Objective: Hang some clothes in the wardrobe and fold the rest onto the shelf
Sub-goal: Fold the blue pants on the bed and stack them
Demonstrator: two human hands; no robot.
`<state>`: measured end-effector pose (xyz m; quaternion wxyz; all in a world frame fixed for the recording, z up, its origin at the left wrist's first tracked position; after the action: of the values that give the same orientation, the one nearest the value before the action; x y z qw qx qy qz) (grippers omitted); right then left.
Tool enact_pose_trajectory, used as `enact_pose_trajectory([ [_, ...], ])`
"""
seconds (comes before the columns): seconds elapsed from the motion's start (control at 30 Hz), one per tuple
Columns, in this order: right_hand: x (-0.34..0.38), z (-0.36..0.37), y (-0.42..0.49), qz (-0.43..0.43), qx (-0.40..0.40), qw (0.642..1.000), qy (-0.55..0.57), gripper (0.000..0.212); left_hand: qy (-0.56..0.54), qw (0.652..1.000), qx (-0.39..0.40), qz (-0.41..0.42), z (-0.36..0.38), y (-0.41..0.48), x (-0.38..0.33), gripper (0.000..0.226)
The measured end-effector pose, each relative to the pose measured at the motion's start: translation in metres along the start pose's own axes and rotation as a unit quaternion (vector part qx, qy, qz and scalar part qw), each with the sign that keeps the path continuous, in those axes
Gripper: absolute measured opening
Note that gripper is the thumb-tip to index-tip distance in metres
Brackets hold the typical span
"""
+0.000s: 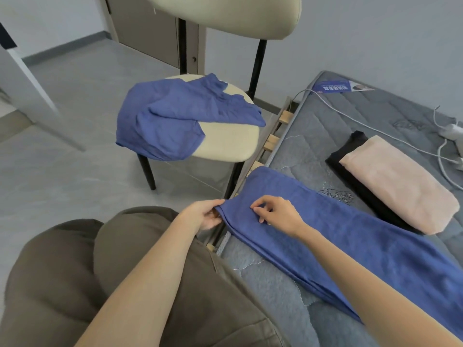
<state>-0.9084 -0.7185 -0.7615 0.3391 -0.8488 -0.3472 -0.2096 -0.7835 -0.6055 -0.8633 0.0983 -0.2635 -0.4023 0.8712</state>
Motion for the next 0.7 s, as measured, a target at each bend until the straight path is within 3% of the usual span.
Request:
enact_pose_trajectory([
  [0.1,-0.001,-0.004,0.0,-0.003,0.0,1.0,0.027,0.011,0.019,0.999,-0.017,0.035,0.002,-0.008,-0.012,0.002],
  [0.23,0.004,-0.029,-0.001,-0.018,-0.06,0.997,0.039,0.014,0.096,0.989,-0.003,0.115,0.016,-0.027,-0.033,0.011],
  [0.37,0.029,-0.063,0.006,-0.068,-0.116,0.991,0.01,0.024,0.222,0.952,0.028,0.211,0.028,-0.048,-0.052,0.007],
  [0.57,0.085,-0.059,0.035,-0.148,-0.012,0.976,-0.16,0.049,0.371,0.873,0.007,0.315,0.043,-0.075,-0.065,0.016],
  [0.7,0.112,-0.035,0.048,-0.16,0.041,0.92,-0.356,0.059,0.401,0.846,0.015,0.352,0.052,-0.084,-0.066,0.01],
])
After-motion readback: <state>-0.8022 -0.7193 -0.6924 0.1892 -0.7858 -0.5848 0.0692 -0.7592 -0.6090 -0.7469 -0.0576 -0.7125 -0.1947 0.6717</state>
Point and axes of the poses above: each hand's wrist, its own y-axis towards the middle knuckle, its own z-axis out of the palm, x = y × z, the point moved 10 cm from there along y, towards the middle knuckle, and after that the axes turned 12 degrees about x, right-handed, at the moved point
